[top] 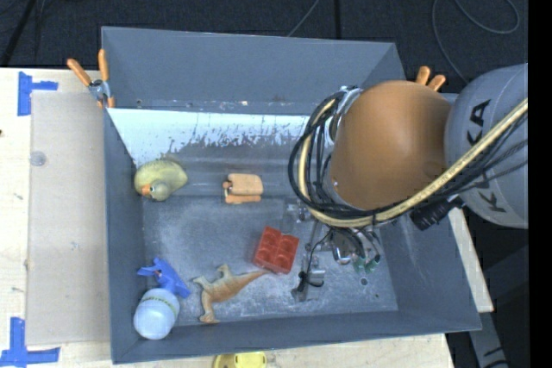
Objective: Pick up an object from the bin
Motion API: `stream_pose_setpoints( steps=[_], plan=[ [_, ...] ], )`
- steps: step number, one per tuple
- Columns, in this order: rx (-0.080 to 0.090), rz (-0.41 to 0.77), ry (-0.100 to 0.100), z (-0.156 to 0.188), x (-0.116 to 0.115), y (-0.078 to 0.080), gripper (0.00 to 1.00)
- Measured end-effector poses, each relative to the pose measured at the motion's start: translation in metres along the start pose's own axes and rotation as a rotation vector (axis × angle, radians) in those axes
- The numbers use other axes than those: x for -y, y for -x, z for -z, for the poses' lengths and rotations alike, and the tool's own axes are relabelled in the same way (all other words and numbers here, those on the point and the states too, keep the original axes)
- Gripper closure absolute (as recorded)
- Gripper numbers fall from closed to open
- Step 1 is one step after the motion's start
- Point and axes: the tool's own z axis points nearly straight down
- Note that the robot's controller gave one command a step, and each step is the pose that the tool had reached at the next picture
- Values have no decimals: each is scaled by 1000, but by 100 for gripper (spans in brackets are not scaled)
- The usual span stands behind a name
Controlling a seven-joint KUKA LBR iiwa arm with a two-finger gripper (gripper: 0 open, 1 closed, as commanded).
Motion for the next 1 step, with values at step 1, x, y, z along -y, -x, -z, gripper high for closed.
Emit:
stream_pose_setpoints(
  steps=[1],
  plan=[
    [8,-3,1,4,1,1,0]
  ],
)
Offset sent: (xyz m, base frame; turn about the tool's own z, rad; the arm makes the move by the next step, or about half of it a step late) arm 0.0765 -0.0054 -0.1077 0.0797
